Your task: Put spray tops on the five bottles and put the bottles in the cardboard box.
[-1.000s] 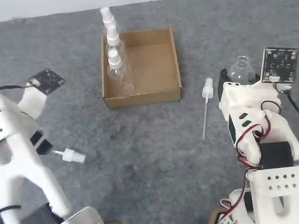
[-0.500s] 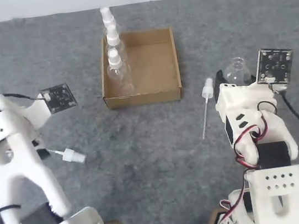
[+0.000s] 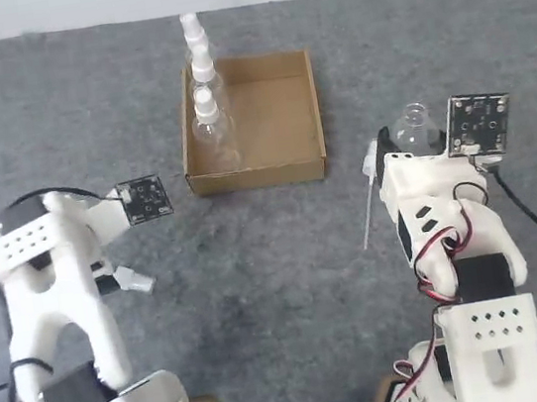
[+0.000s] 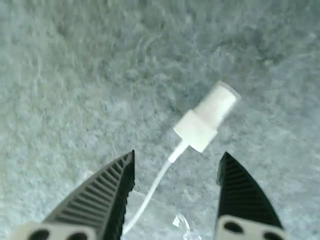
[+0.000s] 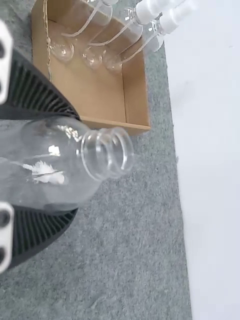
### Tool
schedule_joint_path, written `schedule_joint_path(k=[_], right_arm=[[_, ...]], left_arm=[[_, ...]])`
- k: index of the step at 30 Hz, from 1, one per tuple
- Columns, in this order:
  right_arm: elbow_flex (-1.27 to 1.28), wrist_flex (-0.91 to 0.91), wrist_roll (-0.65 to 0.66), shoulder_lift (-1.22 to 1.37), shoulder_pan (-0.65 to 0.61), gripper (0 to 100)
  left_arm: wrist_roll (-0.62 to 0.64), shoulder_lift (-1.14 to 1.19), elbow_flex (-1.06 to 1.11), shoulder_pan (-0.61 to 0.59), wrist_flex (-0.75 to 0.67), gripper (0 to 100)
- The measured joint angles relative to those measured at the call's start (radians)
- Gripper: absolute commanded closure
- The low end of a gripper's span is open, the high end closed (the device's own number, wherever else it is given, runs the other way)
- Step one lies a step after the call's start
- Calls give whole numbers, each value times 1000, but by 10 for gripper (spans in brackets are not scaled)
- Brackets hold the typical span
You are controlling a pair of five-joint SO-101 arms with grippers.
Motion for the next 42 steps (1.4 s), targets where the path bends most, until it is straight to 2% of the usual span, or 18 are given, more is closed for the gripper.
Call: schedule_joint_path(k=[11,21,28,34,39,42], right_arm=[[0,0,0,0,-3,890],[0,0,2,0,-3,890],[0,0,2,0,-3,890],[0,0,2,0,-3,890],[0,0,2,0,-3,890],[0,0,2,0,-3,890]], left_arm=[[-38,0,100,25,-38,751],[-38,0,261,21,-282,831],[-38,0,273,21,-288,947],[-38,0,273,21,-288,966],[64,0,261,46,-279,967],[143,0,186,72,-198,967]])
